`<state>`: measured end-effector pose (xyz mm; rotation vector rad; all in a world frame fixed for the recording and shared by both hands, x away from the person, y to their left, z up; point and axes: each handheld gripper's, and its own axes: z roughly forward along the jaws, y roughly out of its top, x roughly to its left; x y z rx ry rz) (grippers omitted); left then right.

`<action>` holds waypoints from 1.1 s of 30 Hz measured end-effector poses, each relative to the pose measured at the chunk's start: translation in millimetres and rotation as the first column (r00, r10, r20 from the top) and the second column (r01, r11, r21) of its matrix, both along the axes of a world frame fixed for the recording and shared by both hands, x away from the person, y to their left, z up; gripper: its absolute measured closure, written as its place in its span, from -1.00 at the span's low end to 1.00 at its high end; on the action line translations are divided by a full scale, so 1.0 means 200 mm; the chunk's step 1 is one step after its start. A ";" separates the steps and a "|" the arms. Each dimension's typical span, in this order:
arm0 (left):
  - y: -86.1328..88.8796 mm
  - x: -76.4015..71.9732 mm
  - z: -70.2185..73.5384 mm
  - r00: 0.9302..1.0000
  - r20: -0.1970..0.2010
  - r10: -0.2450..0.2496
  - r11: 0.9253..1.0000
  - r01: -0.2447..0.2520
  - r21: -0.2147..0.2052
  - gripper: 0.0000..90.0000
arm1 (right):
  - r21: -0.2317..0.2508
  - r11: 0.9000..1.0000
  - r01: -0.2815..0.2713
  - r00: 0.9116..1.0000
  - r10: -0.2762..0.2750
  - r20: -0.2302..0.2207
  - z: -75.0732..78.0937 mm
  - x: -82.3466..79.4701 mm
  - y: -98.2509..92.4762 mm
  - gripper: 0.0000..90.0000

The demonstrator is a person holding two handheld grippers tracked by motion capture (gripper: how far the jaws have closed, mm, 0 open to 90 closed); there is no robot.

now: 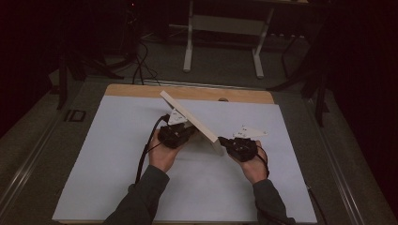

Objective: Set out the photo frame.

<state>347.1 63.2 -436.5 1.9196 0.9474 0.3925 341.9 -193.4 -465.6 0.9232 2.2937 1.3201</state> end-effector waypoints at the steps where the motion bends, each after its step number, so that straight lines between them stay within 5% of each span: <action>1: 0.00 0.00 0.00 1.000 -0.002 0.001 1.000 -0.001 0.001 1.00 | 0.001 1.000 -0.002 1.000 0.002 0.000 0.00 0.00 0.00 1.00; 33: 0.06 0.07 -0.02 0.999 -0.019 -0.026 1.000 0.025 -0.005 1.00 | -0.018 0.997 -0.081 0.996 0.082 0.022 0.02 -0.08 0.08 1.00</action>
